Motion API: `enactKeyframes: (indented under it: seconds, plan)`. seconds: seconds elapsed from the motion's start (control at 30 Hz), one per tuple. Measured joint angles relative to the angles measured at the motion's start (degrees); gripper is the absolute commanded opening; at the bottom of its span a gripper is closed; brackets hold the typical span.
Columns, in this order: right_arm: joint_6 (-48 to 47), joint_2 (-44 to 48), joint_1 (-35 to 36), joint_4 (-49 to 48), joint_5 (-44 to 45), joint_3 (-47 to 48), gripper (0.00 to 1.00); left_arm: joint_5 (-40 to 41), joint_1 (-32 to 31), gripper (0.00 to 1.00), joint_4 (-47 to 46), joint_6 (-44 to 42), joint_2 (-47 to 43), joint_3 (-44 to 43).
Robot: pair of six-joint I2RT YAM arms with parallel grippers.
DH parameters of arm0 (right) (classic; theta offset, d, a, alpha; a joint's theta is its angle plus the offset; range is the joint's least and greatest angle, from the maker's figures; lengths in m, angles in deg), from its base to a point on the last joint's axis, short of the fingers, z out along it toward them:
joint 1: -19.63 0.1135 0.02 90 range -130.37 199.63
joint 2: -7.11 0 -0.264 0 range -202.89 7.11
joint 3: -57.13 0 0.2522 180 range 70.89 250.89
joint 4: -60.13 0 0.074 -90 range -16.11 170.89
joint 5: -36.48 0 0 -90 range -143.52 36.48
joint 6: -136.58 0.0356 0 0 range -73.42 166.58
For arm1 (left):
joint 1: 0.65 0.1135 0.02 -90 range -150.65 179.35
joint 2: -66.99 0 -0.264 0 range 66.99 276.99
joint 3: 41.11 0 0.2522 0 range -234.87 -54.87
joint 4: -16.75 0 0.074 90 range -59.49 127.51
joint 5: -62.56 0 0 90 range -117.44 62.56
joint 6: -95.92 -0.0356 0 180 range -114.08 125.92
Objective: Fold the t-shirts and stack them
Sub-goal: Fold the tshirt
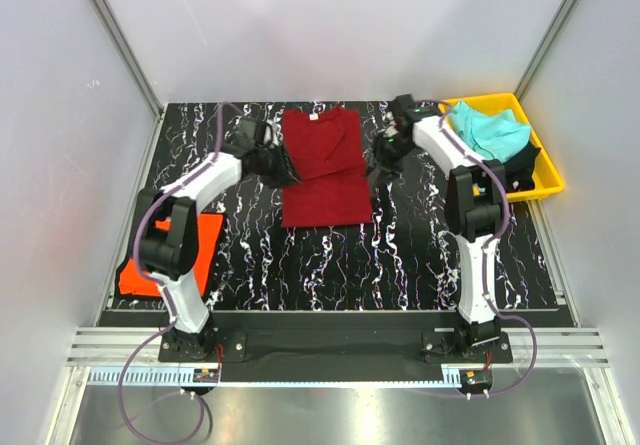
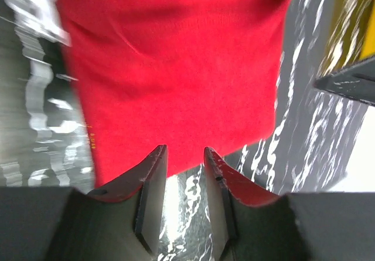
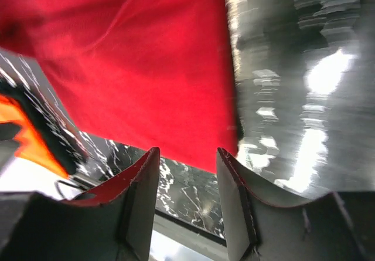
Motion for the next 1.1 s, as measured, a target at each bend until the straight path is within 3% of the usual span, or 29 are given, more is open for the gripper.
enactKeyframes:
  seconds: [0.23, 0.47, 0.8, 1.1]
  plan:
    - [1.1, -1.6, 10.5, -5.0, 7.5, -1.0, 0.46, -3.8, -2.2, 0.33, -3.5, 0.8, 9.4, 1.0]
    - [1.4, -7.4, 10.1, -5.6, 12.5, 3.5, 0.46, -4.4, -1.1, 0.33, -5.5, 1.3, 14.3, -2.6]
    - [0.0, -17.4, 9.4, -2.6, 15.5, 21.9, 0.48, -5.9, 1.6, 0.36, -7.1, 1.2, 21.9, -13.7]
    - [0.1, -28.2, 4.8, 0.4, 13.9, 41.4, 0.50, -7.0, 4.6, 0.48, -5.1, 0.9, 30.1, -27.7]
